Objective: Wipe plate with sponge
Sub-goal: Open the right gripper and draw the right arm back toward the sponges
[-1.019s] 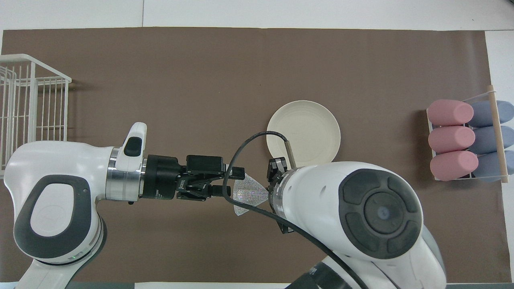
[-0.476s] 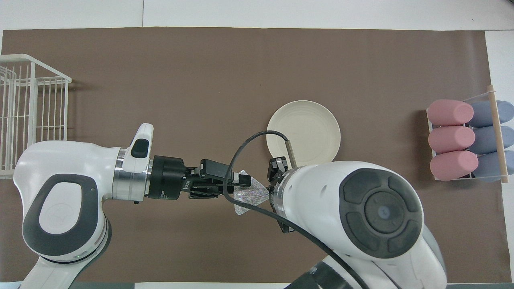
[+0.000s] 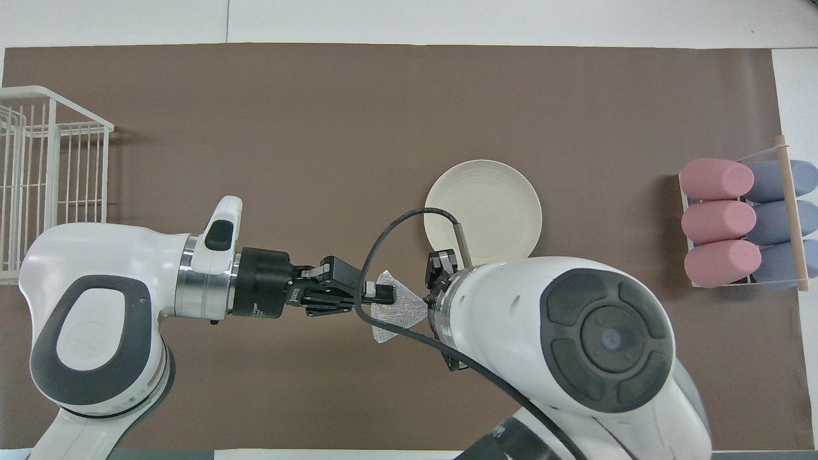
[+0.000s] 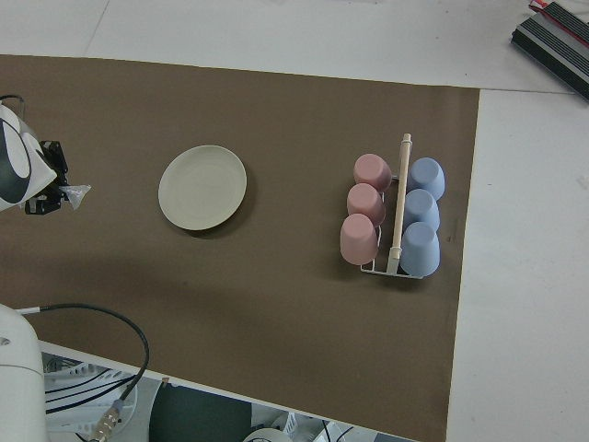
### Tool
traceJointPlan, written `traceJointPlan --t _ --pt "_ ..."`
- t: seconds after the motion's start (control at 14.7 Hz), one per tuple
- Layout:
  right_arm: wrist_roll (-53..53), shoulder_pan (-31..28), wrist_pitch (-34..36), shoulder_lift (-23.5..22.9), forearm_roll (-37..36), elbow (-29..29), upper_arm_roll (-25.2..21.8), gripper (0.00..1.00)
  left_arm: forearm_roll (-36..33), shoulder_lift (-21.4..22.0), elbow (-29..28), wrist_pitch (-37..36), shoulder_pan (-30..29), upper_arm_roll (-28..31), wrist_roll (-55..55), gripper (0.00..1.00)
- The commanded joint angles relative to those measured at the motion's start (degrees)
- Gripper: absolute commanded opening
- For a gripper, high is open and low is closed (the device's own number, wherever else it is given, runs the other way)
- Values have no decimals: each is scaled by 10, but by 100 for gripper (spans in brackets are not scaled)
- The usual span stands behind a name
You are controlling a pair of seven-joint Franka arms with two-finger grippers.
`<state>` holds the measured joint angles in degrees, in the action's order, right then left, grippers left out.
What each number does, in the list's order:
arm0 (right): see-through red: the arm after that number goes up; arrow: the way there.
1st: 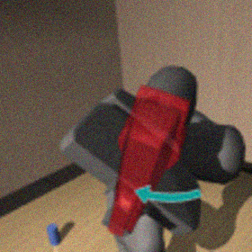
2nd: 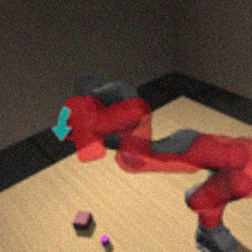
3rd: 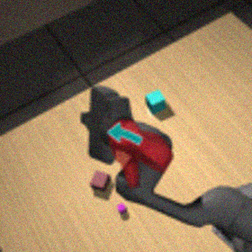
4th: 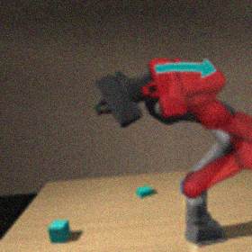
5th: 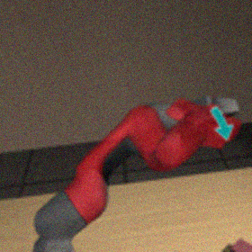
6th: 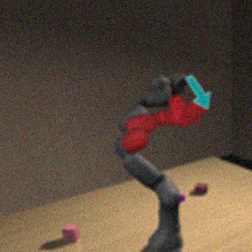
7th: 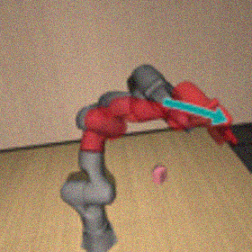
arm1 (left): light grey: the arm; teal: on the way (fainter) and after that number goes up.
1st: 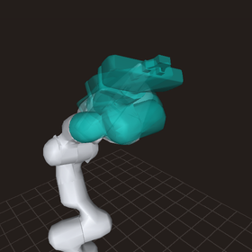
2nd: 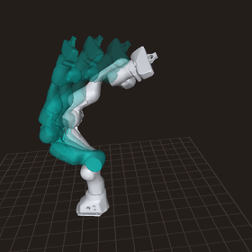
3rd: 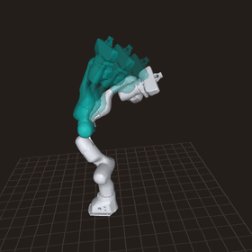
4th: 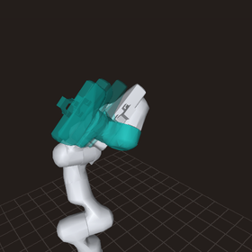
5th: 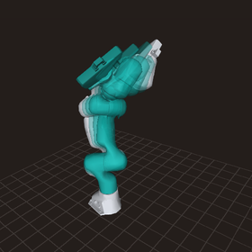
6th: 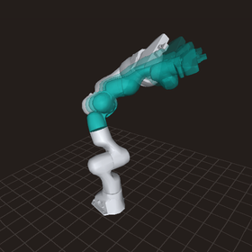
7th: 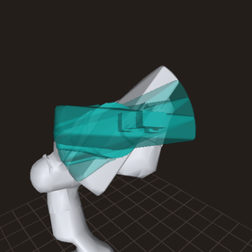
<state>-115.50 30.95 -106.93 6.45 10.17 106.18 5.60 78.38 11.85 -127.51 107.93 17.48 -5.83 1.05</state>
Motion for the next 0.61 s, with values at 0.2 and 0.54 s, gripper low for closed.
traceJointPlan --t 0.2,0.54 --pt "121 -23 23 8 -8 1 2 100 7 5 -3 -21 -9 5 6 0" --pt "381 -84 38 15 -8 2 -2 100 -5 2 -3 -20 -29 6 30 0"
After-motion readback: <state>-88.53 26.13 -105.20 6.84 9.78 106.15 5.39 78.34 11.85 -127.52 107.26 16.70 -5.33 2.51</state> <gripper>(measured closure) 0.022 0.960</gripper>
